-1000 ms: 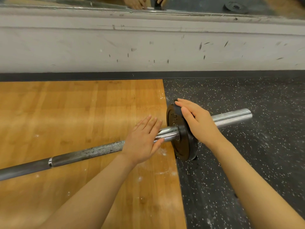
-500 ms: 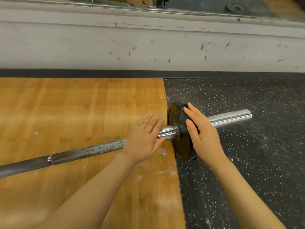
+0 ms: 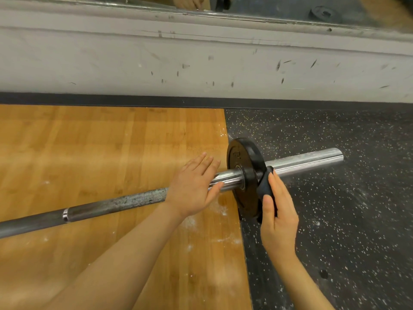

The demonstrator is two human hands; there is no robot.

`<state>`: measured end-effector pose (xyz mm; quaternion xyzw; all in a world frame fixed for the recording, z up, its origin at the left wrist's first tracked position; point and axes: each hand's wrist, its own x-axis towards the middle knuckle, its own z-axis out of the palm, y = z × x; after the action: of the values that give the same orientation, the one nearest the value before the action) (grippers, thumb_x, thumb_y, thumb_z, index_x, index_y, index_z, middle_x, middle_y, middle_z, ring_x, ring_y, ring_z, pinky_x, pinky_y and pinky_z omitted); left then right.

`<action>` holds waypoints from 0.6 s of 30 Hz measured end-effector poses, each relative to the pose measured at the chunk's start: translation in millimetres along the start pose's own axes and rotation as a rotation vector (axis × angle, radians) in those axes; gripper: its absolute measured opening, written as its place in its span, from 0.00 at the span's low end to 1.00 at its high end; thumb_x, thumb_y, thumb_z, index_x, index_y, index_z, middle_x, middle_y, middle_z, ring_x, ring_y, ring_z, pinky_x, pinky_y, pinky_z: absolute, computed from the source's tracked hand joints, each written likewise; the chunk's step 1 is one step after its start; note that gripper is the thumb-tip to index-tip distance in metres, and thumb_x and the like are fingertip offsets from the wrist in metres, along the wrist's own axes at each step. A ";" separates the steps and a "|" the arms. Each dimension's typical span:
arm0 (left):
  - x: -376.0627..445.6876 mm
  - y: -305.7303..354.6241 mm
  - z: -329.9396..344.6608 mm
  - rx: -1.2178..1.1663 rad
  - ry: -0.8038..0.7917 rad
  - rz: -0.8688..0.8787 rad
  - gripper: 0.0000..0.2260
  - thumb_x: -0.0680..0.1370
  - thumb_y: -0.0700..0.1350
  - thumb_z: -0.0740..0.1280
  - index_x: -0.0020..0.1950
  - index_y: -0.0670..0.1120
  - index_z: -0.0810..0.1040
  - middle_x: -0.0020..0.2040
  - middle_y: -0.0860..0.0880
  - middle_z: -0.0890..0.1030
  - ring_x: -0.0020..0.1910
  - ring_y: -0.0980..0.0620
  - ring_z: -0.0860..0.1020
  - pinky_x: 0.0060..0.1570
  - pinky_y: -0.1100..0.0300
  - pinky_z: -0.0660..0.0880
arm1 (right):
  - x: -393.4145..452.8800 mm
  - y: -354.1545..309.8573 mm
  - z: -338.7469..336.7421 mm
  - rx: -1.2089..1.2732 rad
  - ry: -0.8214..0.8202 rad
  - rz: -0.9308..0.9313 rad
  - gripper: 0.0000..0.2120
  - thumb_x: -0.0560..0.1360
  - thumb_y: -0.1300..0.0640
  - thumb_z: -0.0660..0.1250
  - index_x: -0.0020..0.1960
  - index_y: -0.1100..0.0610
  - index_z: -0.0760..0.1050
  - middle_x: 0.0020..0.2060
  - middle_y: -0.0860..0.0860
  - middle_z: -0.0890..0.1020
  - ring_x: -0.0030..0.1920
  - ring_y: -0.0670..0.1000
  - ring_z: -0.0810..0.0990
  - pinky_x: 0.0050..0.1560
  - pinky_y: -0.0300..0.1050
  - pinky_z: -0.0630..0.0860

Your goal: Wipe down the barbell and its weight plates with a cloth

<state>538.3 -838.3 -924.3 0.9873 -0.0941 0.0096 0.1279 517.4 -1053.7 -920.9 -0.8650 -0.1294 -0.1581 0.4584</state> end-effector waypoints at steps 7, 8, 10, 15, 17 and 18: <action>20.3 -15.8 -2.7 -0.037 -0.003 -0.092 0.35 0.77 0.65 0.37 0.78 0.49 0.61 0.76 0.48 0.64 0.77 0.49 0.55 0.73 0.54 0.52 | 34.8 -8.2 3.5 0.023 0.223 0.010 0.18 0.83 0.55 0.54 0.72 0.56 0.68 0.68 0.47 0.73 0.69 0.44 0.70 0.69 0.38 0.66; 24.6 -19.1 -4.1 -0.033 0.002 -0.106 0.35 0.77 0.65 0.36 0.78 0.50 0.60 0.77 0.49 0.63 0.78 0.50 0.54 0.74 0.54 0.51 | 43.2 -8.1 1.3 0.031 0.250 0.004 0.18 0.83 0.55 0.54 0.72 0.57 0.68 0.68 0.45 0.73 0.69 0.44 0.71 0.69 0.37 0.66; 32.9 -25.5 -8.1 -0.015 0.020 -0.126 0.35 0.77 0.65 0.35 0.78 0.50 0.59 0.77 0.49 0.62 0.78 0.50 0.54 0.74 0.55 0.49 | 59.1 -7.3 -2.1 0.035 0.274 -0.021 0.18 0.84 0.55 0.54 0.72 0.57 0.69 0.68 0.43 0.73 0.69 0.44 0.71 0.68 0.37 0.66; 47.9 -34.4 -22.7 0.065 0.074 -0.147 0.35 0.78 0.63 0.35 0.77 0.46 0.60 0.77 0.47 0.62 0.78 0.49 0.55 0.73 0.58 0.45 | 95.4 -9.1 4.4 0.076 0.213 -0.096 0.18 0.83 0.56 0.55 0.71 0.58 0.69 0.68 0.52 0.73 0.70 0.46 0.70 0.69 0.38 0.66; 43.8 -33.9 -25.4 0.043 0.092 -0.175 0.34 0.80 0.63 0.36 0.77 0.45 0.60 0.77 0.47 0.61 0.78 0.49 0.54 0.74 0.57 0.45 | 108.5 -11.8 12.9 0.095 0.173 -0.110 0.18 0.83 0.55 0.55 0.71 0.60 0.70 0.68 0.51 0.73 0.70 0.46 0.70 0.70 0.38 0.65; 38.4 -32.8 -24.8 0.033 0.087 -0.187 0.34 0.80 0.64 0.37 0.78 0.46 0.59 0.78 0.47 0.60 0.78 0.50 0.53 0.74 0.57 0.45 | 115.0 -13.4 18.0 0.101 0.144 -0.115 0.18 0.83 0.55 0.55 0.71 0.60 0.70 0.68 0.50 0.73 0.70 0.46 0.70 0.70 0.38 0.65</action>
<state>582.3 -807.9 -906.8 0.9923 0.0042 0.0422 0.1161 620.6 -1022.3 -875.2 -0.8184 -0.1535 -0.2391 0.4995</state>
